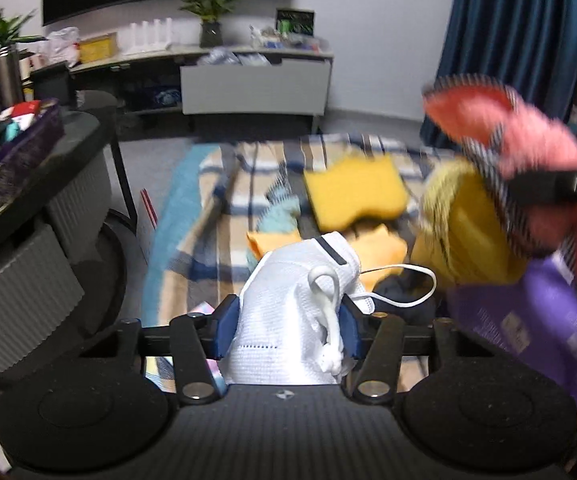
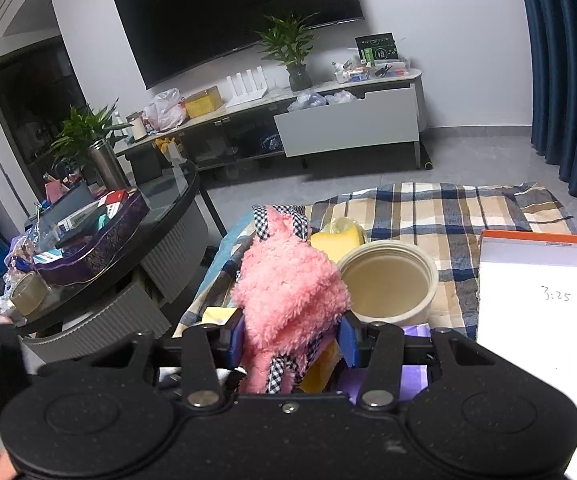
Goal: Organize soft objects
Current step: 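Carry the pink toy and white mask toward the orange-rimmed white box with both tools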
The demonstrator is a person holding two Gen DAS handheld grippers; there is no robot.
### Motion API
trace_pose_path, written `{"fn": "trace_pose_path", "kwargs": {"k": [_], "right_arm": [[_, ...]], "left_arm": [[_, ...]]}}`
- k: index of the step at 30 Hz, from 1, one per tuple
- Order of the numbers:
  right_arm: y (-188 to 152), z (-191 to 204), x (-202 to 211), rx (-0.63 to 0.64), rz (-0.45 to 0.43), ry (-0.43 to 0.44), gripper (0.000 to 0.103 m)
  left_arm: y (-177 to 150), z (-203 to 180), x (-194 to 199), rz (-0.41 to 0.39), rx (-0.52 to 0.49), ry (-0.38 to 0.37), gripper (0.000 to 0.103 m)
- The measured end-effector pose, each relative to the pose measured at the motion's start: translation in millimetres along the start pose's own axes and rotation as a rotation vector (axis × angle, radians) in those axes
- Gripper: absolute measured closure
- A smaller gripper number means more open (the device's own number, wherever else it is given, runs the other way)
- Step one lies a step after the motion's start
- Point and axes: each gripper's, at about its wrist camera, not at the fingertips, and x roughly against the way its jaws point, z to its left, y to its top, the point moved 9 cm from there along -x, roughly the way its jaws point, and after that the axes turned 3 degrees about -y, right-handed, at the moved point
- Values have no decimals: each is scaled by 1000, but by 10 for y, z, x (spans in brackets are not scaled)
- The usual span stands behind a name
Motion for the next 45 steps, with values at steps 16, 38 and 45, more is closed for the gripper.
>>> {"fn": "trace_pose_path", "kwargs": {"k": [16, 38, 45], "right_arm": [[51, -31, 297, 2, -52, 12, 47], [135, -334, 454, -26, -88, -44, 47], [157, -509, 507, -52, -100, -73, 47]], "left_arm": [[410, -9, 275, -64, 146, 53, 50], [515, -367, 212, -38, 90, 36, 50], [516, -455, 176, -26, 88, 9, 50]]}}
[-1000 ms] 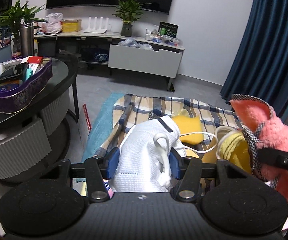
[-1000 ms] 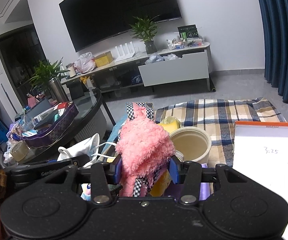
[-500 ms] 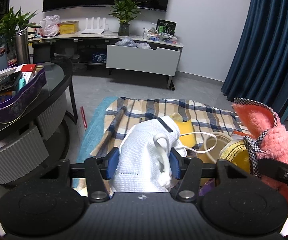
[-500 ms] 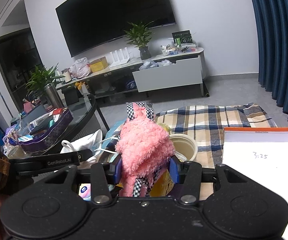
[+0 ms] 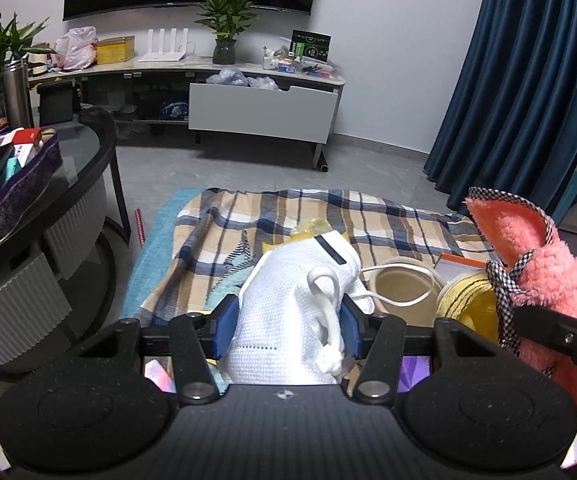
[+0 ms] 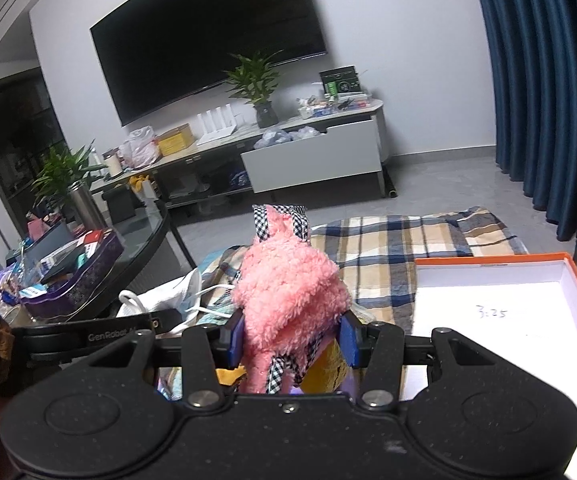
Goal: Organize soft objects
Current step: 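Carry the pink toy and white mask toward the orange-rimmed white box with both tools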
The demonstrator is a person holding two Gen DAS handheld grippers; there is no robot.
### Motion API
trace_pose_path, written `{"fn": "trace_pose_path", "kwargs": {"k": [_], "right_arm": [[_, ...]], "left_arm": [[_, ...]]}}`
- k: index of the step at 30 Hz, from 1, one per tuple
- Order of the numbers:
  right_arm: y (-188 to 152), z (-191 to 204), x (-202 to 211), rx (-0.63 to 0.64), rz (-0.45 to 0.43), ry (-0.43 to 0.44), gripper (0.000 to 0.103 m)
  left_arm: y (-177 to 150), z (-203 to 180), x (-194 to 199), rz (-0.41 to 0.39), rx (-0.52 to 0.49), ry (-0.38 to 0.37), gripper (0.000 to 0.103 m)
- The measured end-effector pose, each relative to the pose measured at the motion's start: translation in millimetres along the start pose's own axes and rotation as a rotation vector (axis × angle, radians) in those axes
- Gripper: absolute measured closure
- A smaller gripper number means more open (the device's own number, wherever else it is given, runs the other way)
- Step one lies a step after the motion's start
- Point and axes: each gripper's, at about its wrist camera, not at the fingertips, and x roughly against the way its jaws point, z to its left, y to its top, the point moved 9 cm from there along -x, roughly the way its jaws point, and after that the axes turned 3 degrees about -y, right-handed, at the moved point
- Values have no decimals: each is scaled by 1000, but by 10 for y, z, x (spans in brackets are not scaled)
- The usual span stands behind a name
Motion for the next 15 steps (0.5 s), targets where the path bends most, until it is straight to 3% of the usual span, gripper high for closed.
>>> {"fn": "trace_pose_path", "kwargs": {"k": [15], "right_arm": [[64, -513, 116, -75, -29, -79, 47]], "left_arm": [[9, -379, -109, 22, -41, -69, 49]]}}
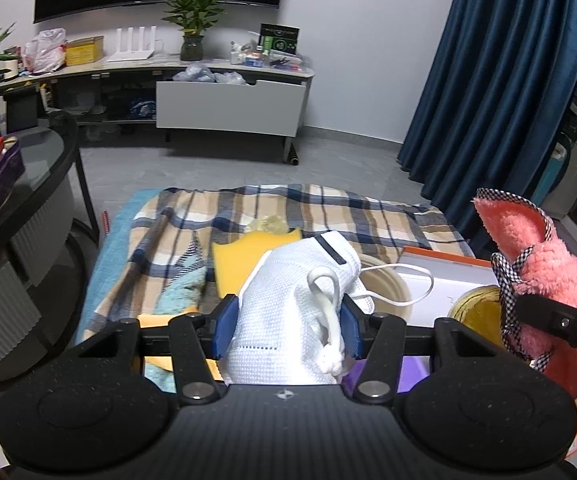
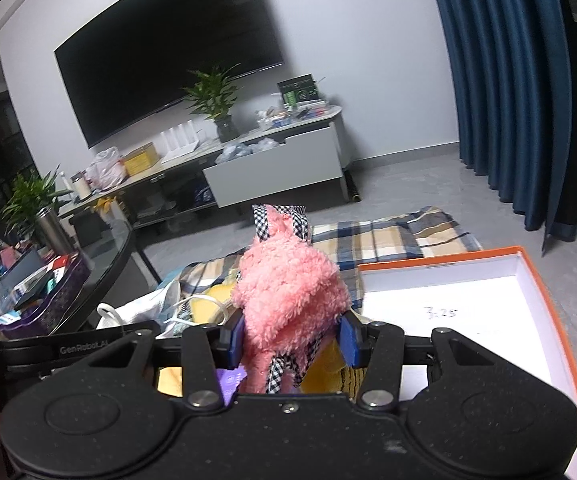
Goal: Organize soft objects
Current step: 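Carry the pink toy and white mask toward the orange-rimmed white box with both tools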
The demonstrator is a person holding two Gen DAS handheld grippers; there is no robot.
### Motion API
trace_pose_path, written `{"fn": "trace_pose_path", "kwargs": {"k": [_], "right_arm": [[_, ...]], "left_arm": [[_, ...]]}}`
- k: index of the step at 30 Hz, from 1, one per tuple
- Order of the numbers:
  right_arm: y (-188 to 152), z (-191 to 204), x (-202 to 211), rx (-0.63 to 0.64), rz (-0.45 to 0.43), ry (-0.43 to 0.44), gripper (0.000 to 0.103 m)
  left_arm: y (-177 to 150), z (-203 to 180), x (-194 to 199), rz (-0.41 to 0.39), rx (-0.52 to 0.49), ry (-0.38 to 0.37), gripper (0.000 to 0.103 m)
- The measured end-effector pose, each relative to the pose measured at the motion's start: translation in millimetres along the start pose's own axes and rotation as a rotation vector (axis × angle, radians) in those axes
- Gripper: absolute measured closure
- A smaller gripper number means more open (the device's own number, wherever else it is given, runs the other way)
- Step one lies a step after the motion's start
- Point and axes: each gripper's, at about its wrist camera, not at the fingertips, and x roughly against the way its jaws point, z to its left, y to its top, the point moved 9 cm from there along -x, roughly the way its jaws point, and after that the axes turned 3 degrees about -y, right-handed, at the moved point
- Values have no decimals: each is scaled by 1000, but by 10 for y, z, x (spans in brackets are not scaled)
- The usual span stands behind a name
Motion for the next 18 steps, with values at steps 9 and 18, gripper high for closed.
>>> {"fn": "trace_pose_path", "kwargs": {"k": [9, 18], "right_arm": [[-2, -243, 14, -24, 0, -35, 47], [18, -428, 3, -43, -2, -65, 47]], "left_arm": [[-19, -283, -126, 16, -29, -49, 49], [-13, -540, -227, 32, -51, -92, 49]]}}
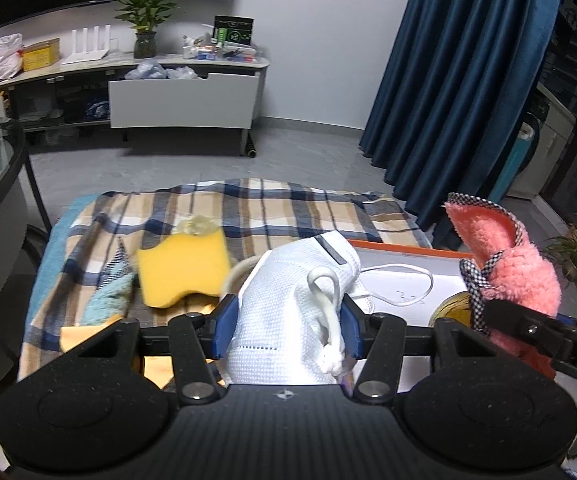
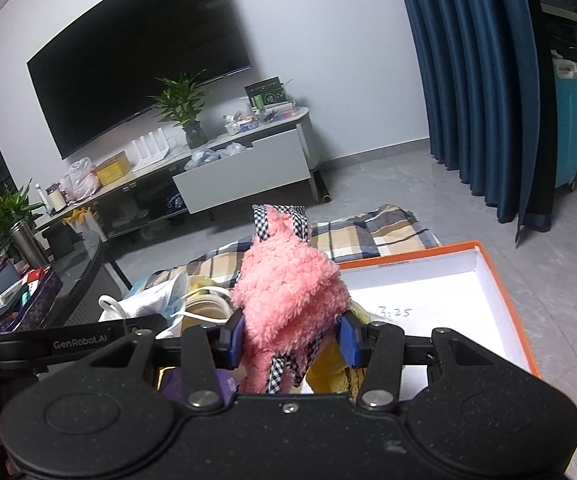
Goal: Organize soft objects
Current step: 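Carry the pink toy and white mask toward the orange-rimmed white box with both tools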
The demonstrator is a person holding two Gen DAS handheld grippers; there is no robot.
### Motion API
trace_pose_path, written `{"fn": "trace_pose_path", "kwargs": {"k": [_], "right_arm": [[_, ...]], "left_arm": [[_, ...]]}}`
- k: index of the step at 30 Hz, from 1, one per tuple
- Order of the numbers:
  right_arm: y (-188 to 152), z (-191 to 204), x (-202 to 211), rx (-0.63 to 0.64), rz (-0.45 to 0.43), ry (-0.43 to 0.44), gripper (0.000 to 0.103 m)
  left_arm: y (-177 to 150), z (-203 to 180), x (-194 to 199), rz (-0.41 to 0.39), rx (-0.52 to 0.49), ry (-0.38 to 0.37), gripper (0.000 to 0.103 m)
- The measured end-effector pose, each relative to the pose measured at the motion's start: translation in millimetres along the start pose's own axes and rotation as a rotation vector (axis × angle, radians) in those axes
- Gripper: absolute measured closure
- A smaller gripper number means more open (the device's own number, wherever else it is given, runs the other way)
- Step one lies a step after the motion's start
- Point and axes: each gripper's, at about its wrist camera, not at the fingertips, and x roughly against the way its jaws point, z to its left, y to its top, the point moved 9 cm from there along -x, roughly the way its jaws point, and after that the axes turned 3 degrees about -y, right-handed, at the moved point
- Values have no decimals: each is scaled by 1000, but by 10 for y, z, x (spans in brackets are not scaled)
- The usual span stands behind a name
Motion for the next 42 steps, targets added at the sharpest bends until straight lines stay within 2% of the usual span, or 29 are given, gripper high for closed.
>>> {"fn": "trace_pose_path", "kwargs": {"k": [20, 34, 37, 38, 42], "right_arm": [[-7, -648, -230, -71, 32, -133, 46], [11, -1064, -488, -108, 61, -209, 45], [54, -1142, -540, -114, 45, -228, 39], [69, -1156, -546, -117, 35, -233, 32], [117, -1223, -494, -141, 6, -236, 27]], "left_arm": [[-168, -546, -503, 140, -69, -100, 49], [-133, -992, -830, 188, -174, -126, 47], [-110, -1097, -913, 189, -192, -151, 40], [-108, -1128, -934, 188, -191, -168, 33], [-151, -1192, -978, 198, -194, -215, 15]]}}
